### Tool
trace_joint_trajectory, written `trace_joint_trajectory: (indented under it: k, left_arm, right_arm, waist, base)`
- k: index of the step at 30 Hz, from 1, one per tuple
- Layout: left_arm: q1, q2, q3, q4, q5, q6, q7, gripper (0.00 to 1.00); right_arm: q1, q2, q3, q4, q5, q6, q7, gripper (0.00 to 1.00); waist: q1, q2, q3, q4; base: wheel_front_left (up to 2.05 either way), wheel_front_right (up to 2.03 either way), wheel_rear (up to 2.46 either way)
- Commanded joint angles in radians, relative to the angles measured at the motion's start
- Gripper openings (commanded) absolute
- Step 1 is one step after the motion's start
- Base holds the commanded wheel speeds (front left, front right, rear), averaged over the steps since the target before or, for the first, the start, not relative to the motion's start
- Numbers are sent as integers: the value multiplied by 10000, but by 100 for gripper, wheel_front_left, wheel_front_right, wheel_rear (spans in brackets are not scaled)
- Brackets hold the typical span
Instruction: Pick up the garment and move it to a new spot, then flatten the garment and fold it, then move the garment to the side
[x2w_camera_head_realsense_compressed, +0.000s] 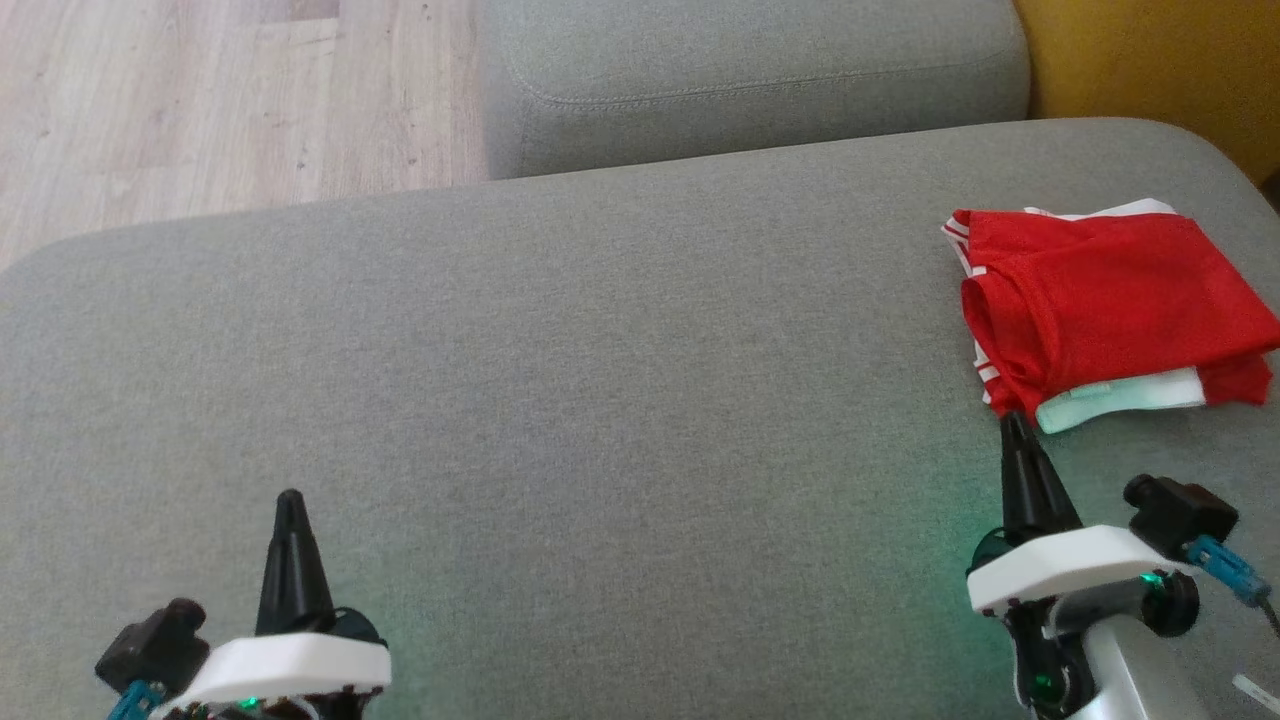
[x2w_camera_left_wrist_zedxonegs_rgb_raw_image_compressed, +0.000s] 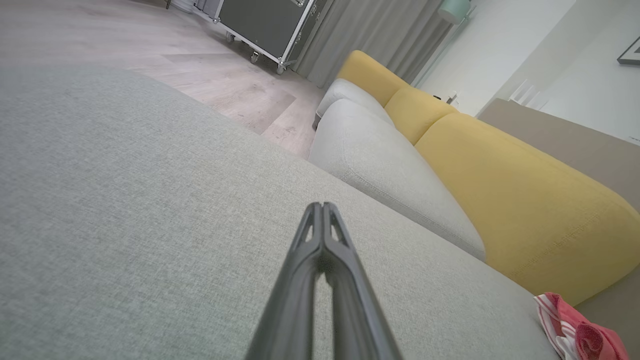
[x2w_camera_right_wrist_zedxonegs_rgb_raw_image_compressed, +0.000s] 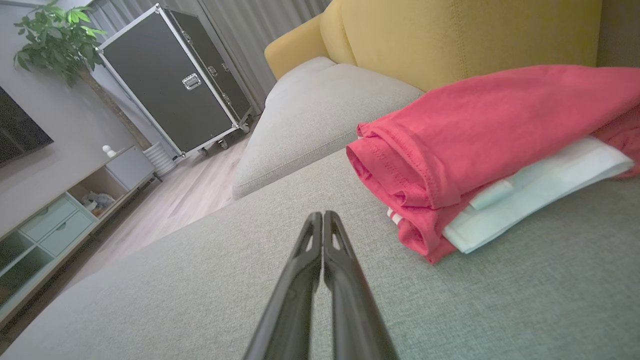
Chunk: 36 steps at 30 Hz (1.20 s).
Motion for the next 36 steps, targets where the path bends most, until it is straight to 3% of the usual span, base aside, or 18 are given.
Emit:
trace_joint_trajectory:
  k: [1, 36]
  left_arm:
    - [-522, 9, 221, -337, -286, -67, 77, 0]
    - [-726, 20, 707, -327, -3452, -206, 1081, 0]
  right_arm:
    - [-367, -22, -76, -421, 373, -1, 89, 0]
    - [-164, -9, -592, -1020, 4163, -4, 1068, 0]
  waist:
    - [0, 0, -2, 8]
    - [0, 0, -33, 150]
  base:
    - [0, 0, 0]
    - [0, 0, 0]
